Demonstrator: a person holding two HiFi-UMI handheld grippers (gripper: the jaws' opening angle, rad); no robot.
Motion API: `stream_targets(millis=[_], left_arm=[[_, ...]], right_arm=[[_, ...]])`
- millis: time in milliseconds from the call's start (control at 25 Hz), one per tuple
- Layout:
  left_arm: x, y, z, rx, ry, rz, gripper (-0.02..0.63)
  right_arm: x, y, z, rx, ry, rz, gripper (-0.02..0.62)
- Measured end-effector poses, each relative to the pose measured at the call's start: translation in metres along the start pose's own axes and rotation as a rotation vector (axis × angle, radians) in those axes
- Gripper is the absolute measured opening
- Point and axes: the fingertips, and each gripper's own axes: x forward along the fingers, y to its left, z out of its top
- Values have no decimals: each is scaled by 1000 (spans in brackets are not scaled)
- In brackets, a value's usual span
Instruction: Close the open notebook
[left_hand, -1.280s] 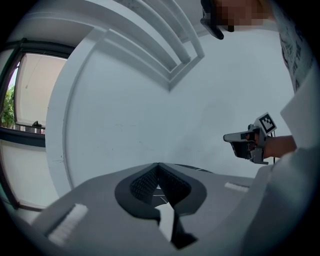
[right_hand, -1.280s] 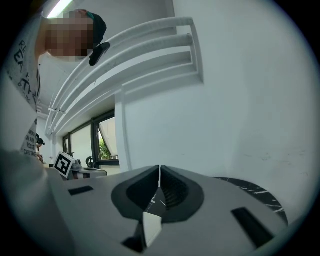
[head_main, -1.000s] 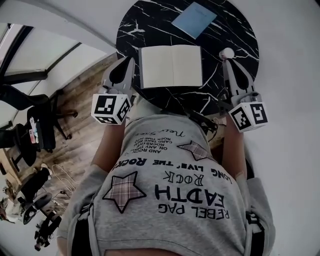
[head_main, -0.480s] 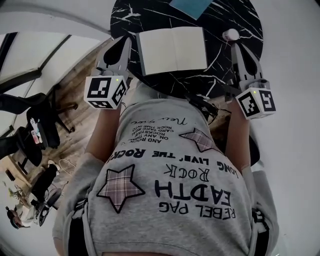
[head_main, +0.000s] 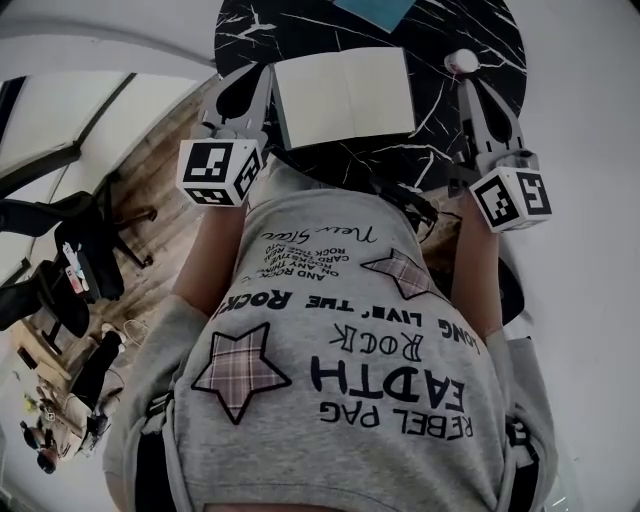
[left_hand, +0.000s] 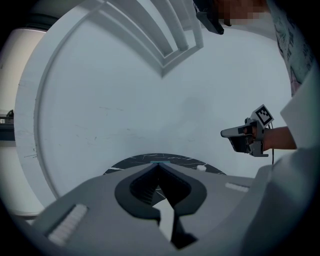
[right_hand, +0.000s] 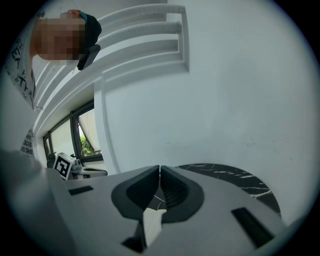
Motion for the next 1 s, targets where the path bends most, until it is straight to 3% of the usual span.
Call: stream_targets(millis=[400, 600, 880, 1000], left_arm=[[16, -5, -19, -2, 49, -36, 9], [26, -3, -55, 39, 132, -29, 9], [38, -4, -100, 2, 202, -20, 9], [43, -6, -125, -18, 254, -15, 9]], right_arm=[[11, -7, -22, 21, 39, -4, 17], [23, -10, -69, 44, 162, 43, 18], [28, -26, -125, 69, 301, 23, 23], [31, -33, -151, 92, 376, 20, 122]])
